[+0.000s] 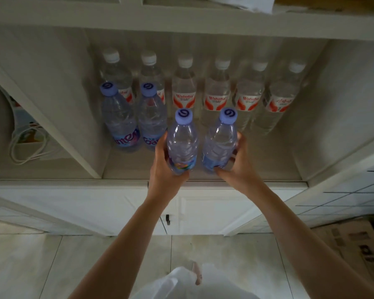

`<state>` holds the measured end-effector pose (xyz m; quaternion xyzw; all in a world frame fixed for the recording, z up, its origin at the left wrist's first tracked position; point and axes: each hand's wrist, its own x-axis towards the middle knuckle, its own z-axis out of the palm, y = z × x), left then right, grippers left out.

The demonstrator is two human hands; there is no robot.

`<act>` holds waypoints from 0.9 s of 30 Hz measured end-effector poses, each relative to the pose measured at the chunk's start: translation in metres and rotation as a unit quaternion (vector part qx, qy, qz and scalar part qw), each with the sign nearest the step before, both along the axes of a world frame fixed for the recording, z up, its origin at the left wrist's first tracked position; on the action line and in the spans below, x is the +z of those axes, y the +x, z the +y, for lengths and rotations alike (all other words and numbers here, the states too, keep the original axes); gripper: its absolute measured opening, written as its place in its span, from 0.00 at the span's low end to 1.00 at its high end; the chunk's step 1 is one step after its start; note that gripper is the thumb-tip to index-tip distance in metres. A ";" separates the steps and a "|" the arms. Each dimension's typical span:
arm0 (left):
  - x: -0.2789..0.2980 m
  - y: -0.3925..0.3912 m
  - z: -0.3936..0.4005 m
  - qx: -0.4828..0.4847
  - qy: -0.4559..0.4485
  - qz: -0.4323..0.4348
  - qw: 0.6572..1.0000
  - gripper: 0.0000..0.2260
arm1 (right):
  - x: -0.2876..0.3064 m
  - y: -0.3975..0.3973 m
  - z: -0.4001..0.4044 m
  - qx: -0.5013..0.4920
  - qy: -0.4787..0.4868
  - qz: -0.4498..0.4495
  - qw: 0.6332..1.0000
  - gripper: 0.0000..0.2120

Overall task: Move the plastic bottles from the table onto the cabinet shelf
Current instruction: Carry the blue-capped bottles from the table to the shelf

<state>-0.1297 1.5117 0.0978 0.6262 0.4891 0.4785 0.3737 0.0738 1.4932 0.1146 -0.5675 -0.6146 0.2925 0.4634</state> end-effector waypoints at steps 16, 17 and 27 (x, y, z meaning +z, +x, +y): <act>0.009 0.051 0.015 0.179 -0.003 0.061 0.982 0.40 | 0.001 -0.019 0.018 -0.145 -0.004 -0.001 0.989 0.36; 0.010 0.055 0.018 0.188 -0.003 0.069 0.980 0.40 | 0.001 -0.020 0.023 -0.155 0.000 -0.003 0.988 0.37; 0.011 0.071 0.033 0.214 -0.042 0.046 0.975 0.38 | 0.001 -0.026 0.044 -0.180 -0.003 -0.016 0.984 0.40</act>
